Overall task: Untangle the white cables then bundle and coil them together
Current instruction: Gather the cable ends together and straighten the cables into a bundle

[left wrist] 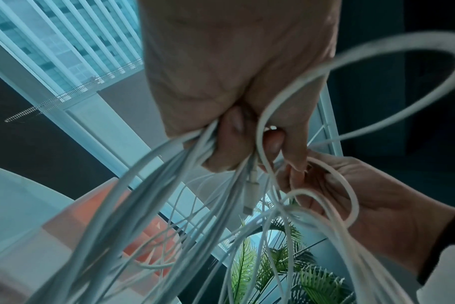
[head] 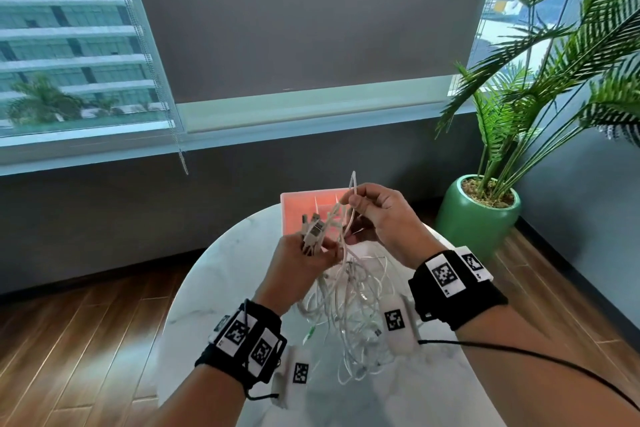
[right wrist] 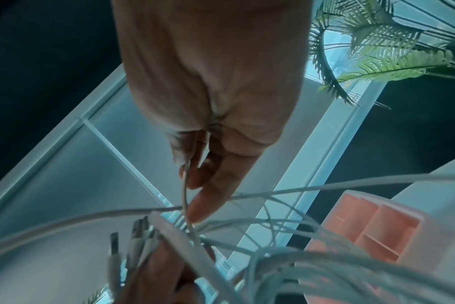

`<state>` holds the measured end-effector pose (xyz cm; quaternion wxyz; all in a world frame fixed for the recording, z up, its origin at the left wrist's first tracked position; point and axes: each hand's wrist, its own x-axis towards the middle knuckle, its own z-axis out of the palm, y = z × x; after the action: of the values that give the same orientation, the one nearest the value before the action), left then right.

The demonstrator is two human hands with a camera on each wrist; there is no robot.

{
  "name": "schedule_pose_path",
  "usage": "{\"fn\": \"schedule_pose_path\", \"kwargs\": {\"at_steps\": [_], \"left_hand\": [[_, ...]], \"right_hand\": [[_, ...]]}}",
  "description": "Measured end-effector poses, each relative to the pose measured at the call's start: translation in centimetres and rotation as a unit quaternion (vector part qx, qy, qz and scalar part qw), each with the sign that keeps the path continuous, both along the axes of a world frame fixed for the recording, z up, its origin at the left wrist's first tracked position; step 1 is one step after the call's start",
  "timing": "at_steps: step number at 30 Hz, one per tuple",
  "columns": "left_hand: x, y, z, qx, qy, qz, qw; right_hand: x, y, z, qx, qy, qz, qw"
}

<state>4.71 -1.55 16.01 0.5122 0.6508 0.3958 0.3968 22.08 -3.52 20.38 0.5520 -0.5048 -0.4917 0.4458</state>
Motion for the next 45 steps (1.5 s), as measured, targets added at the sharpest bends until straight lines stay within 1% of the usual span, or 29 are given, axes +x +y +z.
{"fn": "schedule_pose_path", "kwargs": {"at_steps": [3, 5, 6, 9, 10, 13, 15, 17, 19, 21, 22, 25, 29, 33, 35, 37, 39, 42, 43, 45], "left_hand": [[0.6, -0.2, -0.4, -0.013, 0.02, -0.01, 1.0], [0.8, -0.1, -0.8, -0.023, 0.025, -0.002, 0.999], [0.8, 0.0, -1.0, -0.022, 0.028, 0.0, 0.999], [0.7, 0.3, -1.4, -0.018, 0.032, 0.009, 0.999], [0.6, 0.4, -1.4, -0.021, 0.031, 0.006, 0.999], [0.2, 0.6, -1.6, -0.024, 0.038, -0.003, 0.999], [0.1, 0.7, -2.1, -0.02, 0.051, 0.0, 0.998], [0.0, 0.9, -2.8, -0.025, 0.059, 0.004, 0.998], [-0.1, 0.9, -3.0, -0.021, 0.062, 0.01, 0.998], [-0.2, 1.1, -3.2, -0.027, 0.06, 0.022, 0.998], [-0.2, 1.2, -3.2, -0.034, 0.054, 0.026, 0.998], [-0.1, 1.4, -3.4, -0.058, 0.033, 0.035, 0.997], [0.0, 1.3, -4.0, -0.083, 0.017, 0.058, 0.995], [-0.5, 1.7, -4.0, -0.129, -0.042, 0.104, 0.985], [-0.7, 2.0, -3.9, -0.11, -0.047, 0.113, 0.986], [-0.6, 1.9, -3.8, -0.078, -0.036, 0.117, 0.989], [-0.3, 1.6, -3.6, -0.059, -0.03, 0.11, 0.992], [-0.1, 1.6, -3.6, -0.054, -0.036, 0.113, 0.992], [-0.2, 1.7, -3.7, -0.054, -0.036, 0.114, 0.991], [-0.5, 2.0, -3.9, -0.057, -0.031, 0.119, 0.991]], "right_hand": [[-0.2, 0.0, -0.6, -0.008, 0.055, -0.003, 0.998], [-0.4, -0.2, -1.0, -0.009, 0.069, -0.011, 0.997], [-0.4, -0.4, -1.4, -0.007, 0.048, -0.018, 0.999], [-0.2, -1.2, -3.1, -0.025, -0.068, -0.014, 0.997], [-0.2, -1.5, -3.8, -0.042, -0.073, -0.002, 0.996], [0.3, -2.1, -5.0, -0.076, -0.031, 0.042, 0.996], [0.8, -2.2, -5.1, -0.083, -0.023, 0.044, 0.995], [1.5, -2.0, -5.3, -0.079, 0.007, 0.041, 0.996], [1.9, -1.9, -5.3, -0.093, 0.073, 0.035, 0.992], [2.0, -1.9, -5.3, -0.114, 0.159, 0.023, 0.98], [1.9, -1.9, -5.3, -0.12, 0.191, 0.014, 0.974], [2.0, -1.8, -5.7, -0.13, 0.245, -0.023, 0.961], [2.5, -1.3, -6.8, -0.138, 0.328, -0.112, 0.928], [3.3, -0.8, -7.8, -0.158, 0.354, -0.222, 0.895], [3.7, -1.0, -8.3, -0.165, 0.359, -0.264, 0.88], [3.8, -1.3, -8.6, -0.166, 0.356, -0.279, 0.876], [3.4, -1.5, -8.6, -0.177, 0.326, -0.251, 0.894], [3.2, -1.7, -8.6, -0.216, 0.213, -0.197, 0.932], [3.3, -1.8, -8.8, -0.237, 0.164, -0.185, 0.94], [3.6, -1.9, -8.9, -0.274, 0.073, -0.161, 0.945]]}}
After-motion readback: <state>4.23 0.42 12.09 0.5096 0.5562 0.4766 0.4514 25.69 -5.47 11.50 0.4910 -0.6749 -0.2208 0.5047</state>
